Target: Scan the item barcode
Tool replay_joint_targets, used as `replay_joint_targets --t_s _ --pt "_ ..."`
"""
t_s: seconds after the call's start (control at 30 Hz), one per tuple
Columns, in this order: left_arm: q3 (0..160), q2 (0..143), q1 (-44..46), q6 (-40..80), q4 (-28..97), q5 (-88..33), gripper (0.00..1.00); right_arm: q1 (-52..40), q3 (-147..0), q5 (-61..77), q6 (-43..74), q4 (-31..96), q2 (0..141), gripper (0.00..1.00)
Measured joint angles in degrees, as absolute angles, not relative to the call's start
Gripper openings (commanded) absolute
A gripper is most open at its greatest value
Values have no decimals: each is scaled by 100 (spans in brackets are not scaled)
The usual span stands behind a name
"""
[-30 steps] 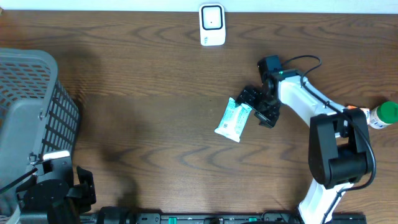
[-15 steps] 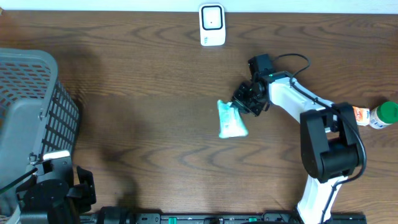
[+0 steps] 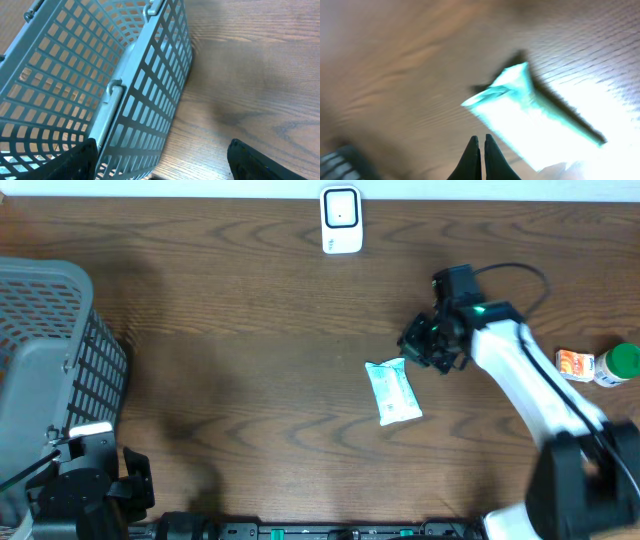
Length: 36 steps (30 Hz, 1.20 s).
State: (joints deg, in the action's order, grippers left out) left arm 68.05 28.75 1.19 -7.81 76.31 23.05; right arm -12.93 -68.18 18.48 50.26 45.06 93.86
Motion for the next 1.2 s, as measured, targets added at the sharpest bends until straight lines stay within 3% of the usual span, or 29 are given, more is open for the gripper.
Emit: replay_joint_targets --t_s 0.07,0.1,0.13,0.17,0.23,0.33,0.5,0.7,0.77,0.83,0.87,0.9,0.93,1.2 --pt "6805 2875 119 -781 7631 2305 83 -1293 -6836 1916 5168 4506 8860 2" --pt "6807 2875 119 -781 7631 2305 84 -1293 -6840 1946 5218 4506 8742 43" --pt "6807 2875 119 -781 7629 2305 83 -1293 -6842 1951 5245 4504 8665 68" --pt "6805 2875 119 -779 7631 2305 83 -1293 -6842 1900 5207 4517 8661 80" --pt "6805 2875 119 -781 7629 2305 83 -1293 -6842 1811 4880 4574 8722 96" --pt "6805 2875 119 -779 7629 2305 83 -1326 -6845 1774 3492 4980 9013 99" --pt "6805 2875 119 -781 7631 2305 83 -1452 -6842 1584 1492 5006 10525 97" --pt "6805 2875 119 -781 7634 2305 83 -1455 -6919 1538 742 4998 10991 96" --pt "6805 2875 119 -781 7631 2307 83 -1455 -6925 1516 489 5037 11000 89" --pt "6805 2875 119 -781 7631 2305 83 -1455 -6925 1439 368 5059 11010 69" --pt "6807 2875 119 -779 7629 2305 83 -1452 -6923 1413 311 5063 11017 55" --pt "6805 2875 119 -779 7629 2305 83 -1452 -6919 1420 239 5054 11030 25" --pt "6807 2875 119 -781 7631 2307 83 -1455 -6917 1479 183 5041 11059 2" --pt "6805 2875 119 -781 7631 2305 84 -1535 -6989 2023 198 5013 11109 1"
